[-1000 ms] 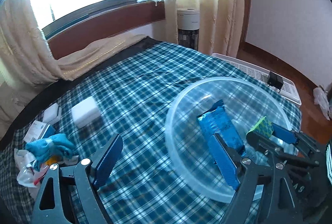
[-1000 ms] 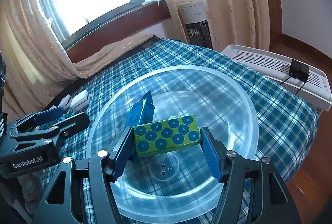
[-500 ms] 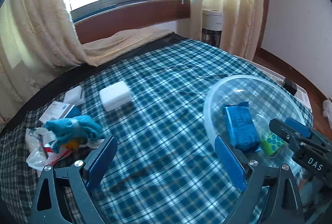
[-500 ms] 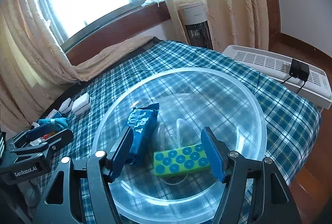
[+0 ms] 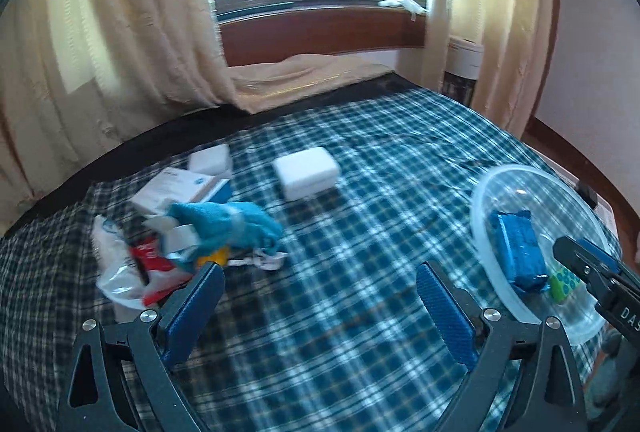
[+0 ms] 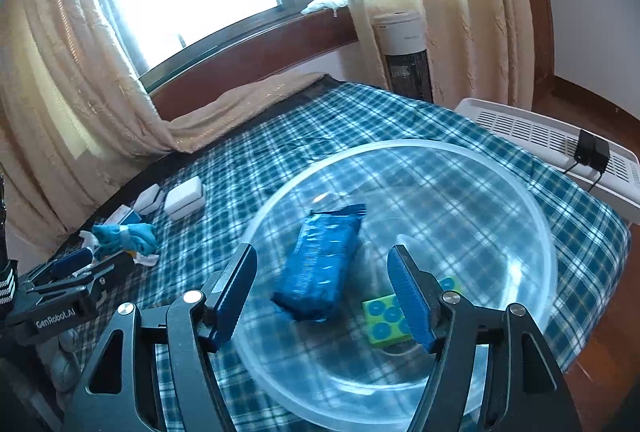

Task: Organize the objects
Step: 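Release the cracker packet and sponge into the clear bowl, opening both grippers, then move both grippers back to the pile of remaining items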

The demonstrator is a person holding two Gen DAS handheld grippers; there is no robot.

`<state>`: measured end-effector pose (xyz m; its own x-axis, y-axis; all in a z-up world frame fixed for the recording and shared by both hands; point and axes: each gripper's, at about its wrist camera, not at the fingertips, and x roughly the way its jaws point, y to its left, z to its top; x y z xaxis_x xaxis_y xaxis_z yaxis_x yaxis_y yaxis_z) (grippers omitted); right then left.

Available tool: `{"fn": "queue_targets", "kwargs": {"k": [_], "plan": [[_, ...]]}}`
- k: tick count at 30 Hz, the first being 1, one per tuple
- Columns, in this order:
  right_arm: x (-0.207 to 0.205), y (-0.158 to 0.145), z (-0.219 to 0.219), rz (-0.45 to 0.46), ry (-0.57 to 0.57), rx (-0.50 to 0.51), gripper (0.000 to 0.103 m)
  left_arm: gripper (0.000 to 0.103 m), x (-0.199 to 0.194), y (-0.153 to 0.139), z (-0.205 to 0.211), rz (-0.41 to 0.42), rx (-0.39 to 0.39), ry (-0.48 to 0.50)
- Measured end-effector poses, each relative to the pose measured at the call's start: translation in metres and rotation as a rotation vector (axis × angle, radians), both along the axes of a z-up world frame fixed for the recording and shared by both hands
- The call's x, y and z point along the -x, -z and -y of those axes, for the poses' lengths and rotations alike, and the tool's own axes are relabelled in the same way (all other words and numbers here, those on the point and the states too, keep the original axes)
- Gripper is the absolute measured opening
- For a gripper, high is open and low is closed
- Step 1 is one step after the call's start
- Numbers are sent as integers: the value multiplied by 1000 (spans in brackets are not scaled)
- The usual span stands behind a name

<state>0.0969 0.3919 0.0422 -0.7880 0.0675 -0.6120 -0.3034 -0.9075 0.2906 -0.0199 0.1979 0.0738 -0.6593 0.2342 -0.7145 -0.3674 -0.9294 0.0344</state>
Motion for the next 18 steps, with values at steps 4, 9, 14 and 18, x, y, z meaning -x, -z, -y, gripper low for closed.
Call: {"fn": "queue_targets", "kwargs": {"k": [4,9,14,18], "plan": [[6,0,14,5,-30,-3,69,101,5,1,22,0,-3,-50],[15,1,34,11,-73,-5,70,101,15,2,50,8,-8,-127],[21,-2,48,6,-102,-25,70,101,24,2,77,2,-6,-202],[26,-2,58,10,-130,-25,70,101,34,4,100,-6,-3,-288]]}}
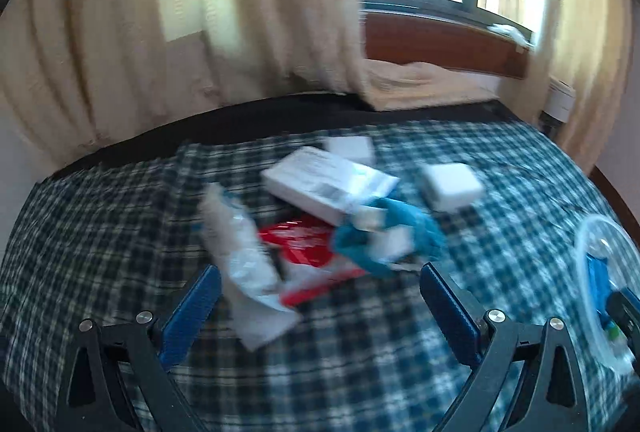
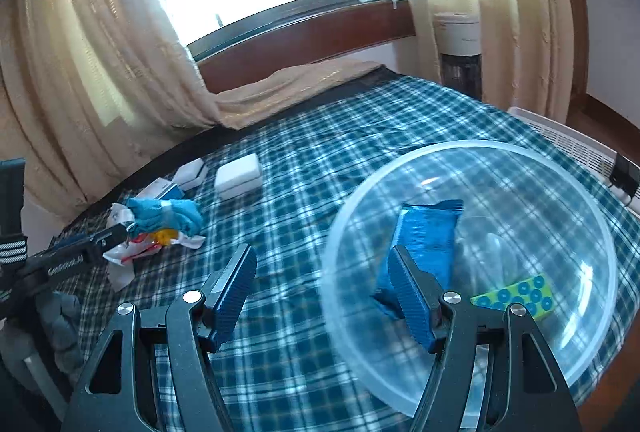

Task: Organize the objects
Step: 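Move both grippers back to the pile of remaining items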

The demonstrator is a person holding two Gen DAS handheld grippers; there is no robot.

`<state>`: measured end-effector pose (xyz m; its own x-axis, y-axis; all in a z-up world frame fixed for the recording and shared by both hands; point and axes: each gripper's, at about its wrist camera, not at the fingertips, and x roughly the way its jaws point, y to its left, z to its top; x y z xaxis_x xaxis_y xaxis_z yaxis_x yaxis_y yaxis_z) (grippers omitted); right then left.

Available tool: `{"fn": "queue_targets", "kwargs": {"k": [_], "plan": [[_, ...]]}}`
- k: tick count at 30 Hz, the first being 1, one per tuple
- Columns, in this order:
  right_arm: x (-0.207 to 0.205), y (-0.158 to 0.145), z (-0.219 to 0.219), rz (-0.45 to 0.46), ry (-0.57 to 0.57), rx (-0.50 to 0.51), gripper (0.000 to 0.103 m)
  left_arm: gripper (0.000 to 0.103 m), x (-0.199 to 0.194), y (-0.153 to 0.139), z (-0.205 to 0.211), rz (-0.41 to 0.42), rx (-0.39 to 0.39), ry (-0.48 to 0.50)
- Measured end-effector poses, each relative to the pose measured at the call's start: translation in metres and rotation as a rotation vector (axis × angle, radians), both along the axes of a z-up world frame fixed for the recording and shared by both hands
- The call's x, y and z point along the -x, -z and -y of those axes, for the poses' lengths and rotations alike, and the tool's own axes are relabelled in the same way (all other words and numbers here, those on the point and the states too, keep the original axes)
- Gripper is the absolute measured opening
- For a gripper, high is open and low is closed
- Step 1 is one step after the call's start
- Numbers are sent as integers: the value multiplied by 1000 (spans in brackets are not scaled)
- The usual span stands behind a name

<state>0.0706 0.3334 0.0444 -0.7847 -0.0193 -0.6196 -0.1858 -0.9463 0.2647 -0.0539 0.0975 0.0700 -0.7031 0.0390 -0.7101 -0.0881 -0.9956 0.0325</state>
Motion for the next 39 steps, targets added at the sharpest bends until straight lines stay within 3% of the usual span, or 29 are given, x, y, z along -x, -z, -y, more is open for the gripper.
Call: {"fn": "queue_targets", "kwargs": {"k": [8,18,28,39], "plan": [[13,3,23,18,-58,-5,70,102,22,11,40,30,-27,-143],[29,4,47,35,-113,-4,70,102,51,37,66,107,-67,-231],[60,7,57,74,-162,72,70,101,66,56,86,183,-137,-264],[110,-4,80,88,-213,100,70,100,69,57,92,188,-146,-273]]}}
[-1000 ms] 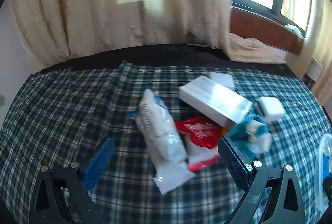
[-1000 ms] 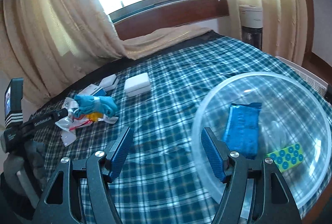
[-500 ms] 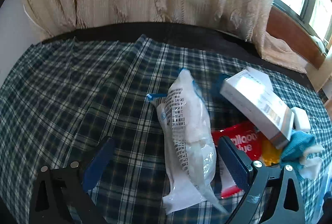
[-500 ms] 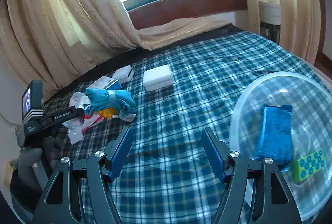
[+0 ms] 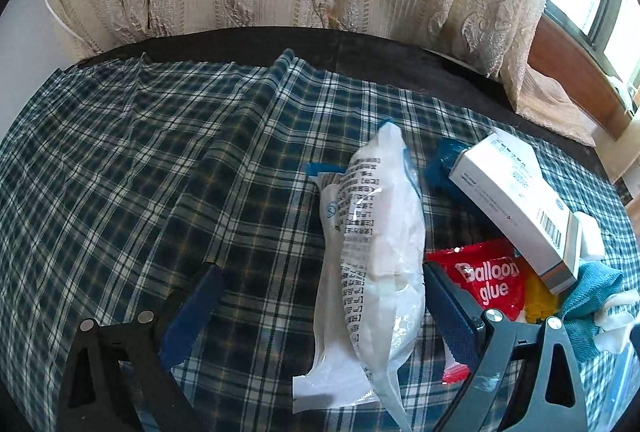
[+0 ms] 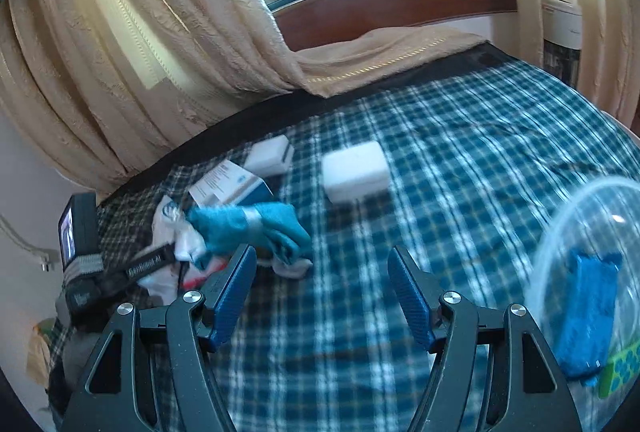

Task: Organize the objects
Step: 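Move both grippers back to the pile of remaining items, then grasp the blue towel with the right gripper while the left grasps the white bag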

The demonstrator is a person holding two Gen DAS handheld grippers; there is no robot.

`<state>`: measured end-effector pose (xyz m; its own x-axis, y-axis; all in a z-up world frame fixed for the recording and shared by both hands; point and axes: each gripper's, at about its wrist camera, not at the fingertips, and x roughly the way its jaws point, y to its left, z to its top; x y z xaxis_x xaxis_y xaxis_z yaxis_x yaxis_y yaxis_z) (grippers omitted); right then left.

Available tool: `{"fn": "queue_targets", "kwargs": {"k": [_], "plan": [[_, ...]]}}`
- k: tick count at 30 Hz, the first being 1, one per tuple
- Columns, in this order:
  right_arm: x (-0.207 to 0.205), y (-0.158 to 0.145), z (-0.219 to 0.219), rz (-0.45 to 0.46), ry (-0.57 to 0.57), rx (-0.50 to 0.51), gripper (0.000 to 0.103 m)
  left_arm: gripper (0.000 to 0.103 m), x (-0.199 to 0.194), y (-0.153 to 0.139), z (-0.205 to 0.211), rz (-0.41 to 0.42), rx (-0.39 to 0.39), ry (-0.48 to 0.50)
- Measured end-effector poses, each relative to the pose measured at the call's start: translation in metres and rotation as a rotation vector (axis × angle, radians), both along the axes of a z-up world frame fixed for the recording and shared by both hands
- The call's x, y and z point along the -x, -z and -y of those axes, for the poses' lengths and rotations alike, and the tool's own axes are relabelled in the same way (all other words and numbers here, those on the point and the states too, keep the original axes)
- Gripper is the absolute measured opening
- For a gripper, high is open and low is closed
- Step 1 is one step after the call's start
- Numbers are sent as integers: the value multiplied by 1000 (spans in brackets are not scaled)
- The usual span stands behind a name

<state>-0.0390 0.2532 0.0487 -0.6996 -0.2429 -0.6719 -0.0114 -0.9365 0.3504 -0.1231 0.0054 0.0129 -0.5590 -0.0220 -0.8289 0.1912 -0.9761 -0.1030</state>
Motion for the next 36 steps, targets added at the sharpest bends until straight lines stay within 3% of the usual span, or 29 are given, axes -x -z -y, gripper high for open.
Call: {"fn": "queue_targets", "kwargs": {"k": [7,15,21,26,29,36], "plan": [[51,4,22,41,-26,36,70,100,-2,1,0,0,30,7],[81,21,48,79,-63,5,70,100,-1,2,2,-1,32,8],[70,31,49,99,-100,-24,70,100,0,4,4,3,27,6],[48,36,54,105,-138,-118,70,100,0,4,4,3,26,6],[30,34,51,72,-141,-139,70,100,0,4,4,3,26,5],[5,38,47,85,-155,-136,70,100,3,4,6,-3,16,6]]}}
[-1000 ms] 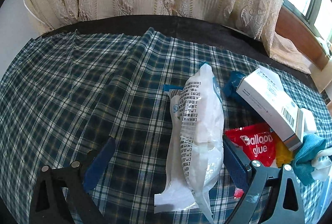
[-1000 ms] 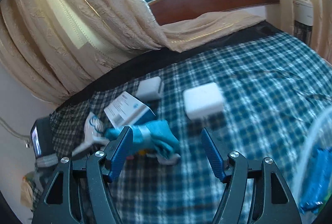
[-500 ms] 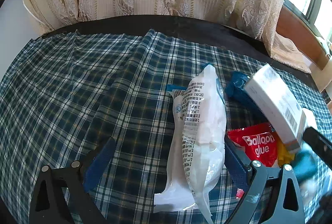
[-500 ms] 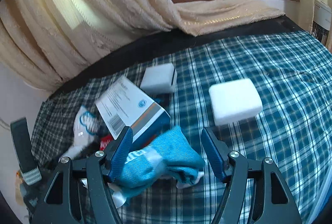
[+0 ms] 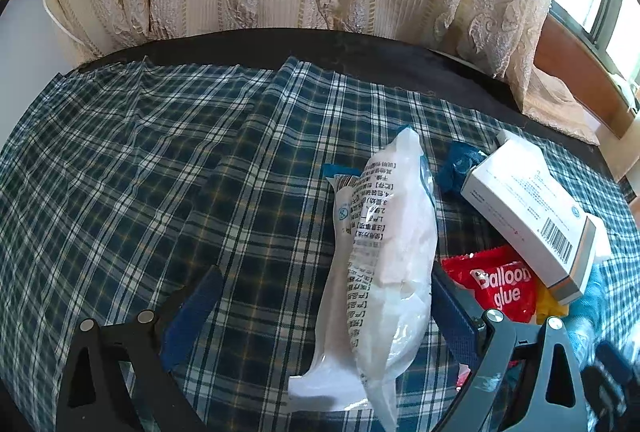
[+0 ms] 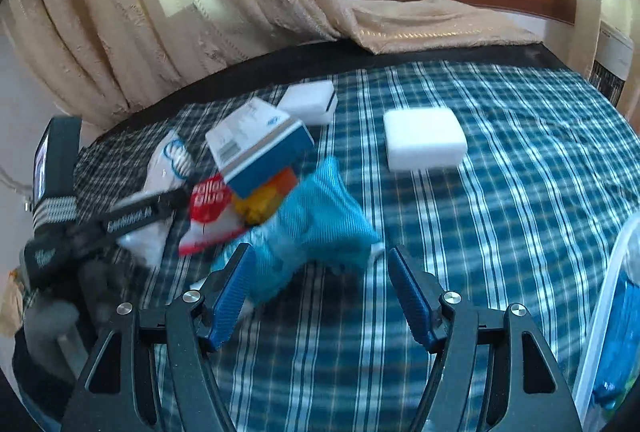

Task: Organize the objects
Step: 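Grasp the blue towel with the right gripper while the left grasps the white bag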

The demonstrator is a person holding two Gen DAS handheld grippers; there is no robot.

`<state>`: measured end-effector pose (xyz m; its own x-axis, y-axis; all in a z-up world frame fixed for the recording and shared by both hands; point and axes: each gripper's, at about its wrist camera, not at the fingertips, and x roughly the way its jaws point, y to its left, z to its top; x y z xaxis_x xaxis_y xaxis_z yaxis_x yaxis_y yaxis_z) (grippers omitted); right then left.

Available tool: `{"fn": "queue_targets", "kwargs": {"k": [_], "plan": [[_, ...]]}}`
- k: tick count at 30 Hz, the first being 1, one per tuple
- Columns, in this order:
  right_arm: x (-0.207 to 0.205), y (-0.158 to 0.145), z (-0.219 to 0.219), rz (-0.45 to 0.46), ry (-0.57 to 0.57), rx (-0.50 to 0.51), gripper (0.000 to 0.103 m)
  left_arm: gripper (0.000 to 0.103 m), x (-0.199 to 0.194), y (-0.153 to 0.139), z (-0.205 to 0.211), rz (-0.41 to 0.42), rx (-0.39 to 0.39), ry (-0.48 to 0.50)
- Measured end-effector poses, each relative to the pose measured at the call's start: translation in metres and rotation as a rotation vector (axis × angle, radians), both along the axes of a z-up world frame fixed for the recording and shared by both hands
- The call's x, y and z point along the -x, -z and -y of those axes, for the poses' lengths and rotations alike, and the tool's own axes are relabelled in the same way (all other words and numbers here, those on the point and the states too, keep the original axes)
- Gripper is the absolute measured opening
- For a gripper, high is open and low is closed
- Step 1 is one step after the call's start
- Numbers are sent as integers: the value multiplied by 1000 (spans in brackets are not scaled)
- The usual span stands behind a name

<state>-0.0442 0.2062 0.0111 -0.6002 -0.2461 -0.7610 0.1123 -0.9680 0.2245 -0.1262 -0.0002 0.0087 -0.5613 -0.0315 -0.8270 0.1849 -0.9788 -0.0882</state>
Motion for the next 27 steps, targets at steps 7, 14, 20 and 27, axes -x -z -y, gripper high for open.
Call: {"fn": "queue_targets", "kwargs": {"k": [7,14,20,27], "plan": [[0,-4,4,-4,-13,98,70,85,0,-1,-5,-14,12,30],[18,5,9,82,-7,267,70,55,-2,-5,-3,-21,-11,45],[34,15,17,125,35,274,70,46,-2,-7,0,-16,-41,51],[41,12,29,62,54,96,60,46,-3,-8,1,-19,-54,63]]}}
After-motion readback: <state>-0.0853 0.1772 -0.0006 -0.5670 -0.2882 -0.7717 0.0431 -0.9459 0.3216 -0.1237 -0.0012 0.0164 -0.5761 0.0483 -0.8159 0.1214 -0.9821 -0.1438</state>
